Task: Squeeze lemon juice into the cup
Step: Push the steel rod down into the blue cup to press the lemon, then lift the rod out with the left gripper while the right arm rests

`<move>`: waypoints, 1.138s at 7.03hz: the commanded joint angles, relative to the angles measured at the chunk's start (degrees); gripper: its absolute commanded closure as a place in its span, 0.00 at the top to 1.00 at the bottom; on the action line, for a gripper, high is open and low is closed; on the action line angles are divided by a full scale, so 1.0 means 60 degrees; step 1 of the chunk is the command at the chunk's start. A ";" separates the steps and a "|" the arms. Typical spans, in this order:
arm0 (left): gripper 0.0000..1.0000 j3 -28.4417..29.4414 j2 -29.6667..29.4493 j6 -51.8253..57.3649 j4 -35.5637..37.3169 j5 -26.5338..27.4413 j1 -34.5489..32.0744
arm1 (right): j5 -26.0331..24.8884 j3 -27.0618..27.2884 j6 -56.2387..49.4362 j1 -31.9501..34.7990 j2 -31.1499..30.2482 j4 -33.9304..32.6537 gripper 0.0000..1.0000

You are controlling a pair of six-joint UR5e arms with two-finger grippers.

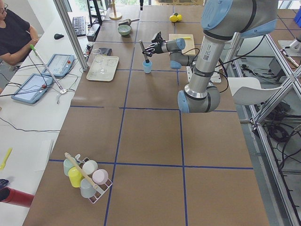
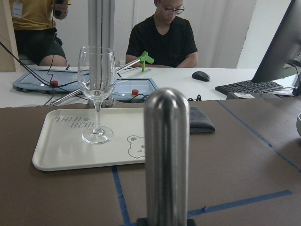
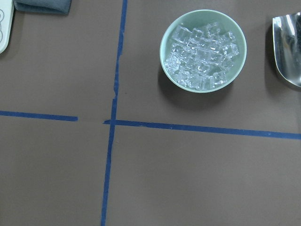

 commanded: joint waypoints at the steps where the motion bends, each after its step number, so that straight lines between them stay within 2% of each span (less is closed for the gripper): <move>1: 0.00 -0.1001 0.0447 0.0300 0.0093 -0.0735 -0.0391 | -0.0027 -0.0027 -0.1054 0.0532 -0.0704 0.0026 1.00; 2: 0.00 -0.1543 0.0698 0.0316 0.0137 -0.1654 -0.1002 | -0.0085 -0.0100 -0.1801 0.0796 -0.1099 0.0026 1.00; 5: 0.00 -0.2001 0.1036 0.0316 0.0297 -0.4786 -0.2819 | -0.0041 -0.0919 -0.3651 0.1647 -0.1440 0.0026 1.00; 7: 0.00 -0.2353 0.1066 0.0374 0.1391 -0.7480 -0.4385 | -0.0027 -0.1067 -0.3610 0.1867 -0.1616 0.0026 1.00; 8: 0.00 -0.2572 0.1516 0.0375 0.1919 -0.8552 -0.5016 | -0.0041 -0.1024 -0.3581 0.1883 -0.1558 0.0026 1.00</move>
